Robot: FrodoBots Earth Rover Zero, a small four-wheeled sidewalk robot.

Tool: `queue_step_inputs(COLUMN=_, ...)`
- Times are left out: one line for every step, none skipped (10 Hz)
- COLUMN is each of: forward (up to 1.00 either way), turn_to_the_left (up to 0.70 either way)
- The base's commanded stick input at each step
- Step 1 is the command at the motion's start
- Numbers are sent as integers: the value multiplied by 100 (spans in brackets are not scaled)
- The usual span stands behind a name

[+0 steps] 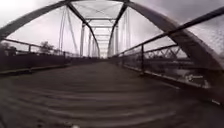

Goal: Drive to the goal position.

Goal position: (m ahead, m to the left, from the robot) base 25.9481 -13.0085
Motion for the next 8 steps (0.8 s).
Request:
queue_step_inputs(forward=100, turn_to_the_left=0)
queue_step_inputs(forward=100, turn_to_the_left=0)
queue_step_inputs(forward=100, turn_to_the_left=0)
queue_step_inputs(forward=100, turn_to_the_left=0)
queue_step_inputs(forward=100, turn_to_the_left=0)
queue_step_inputs(forward=100, turn_to_the_left=0)
queue_step_inputs(forward=100, turn_to_the_left=0)
queue_step_inputs(forward=100, turn_to_the_left=0)
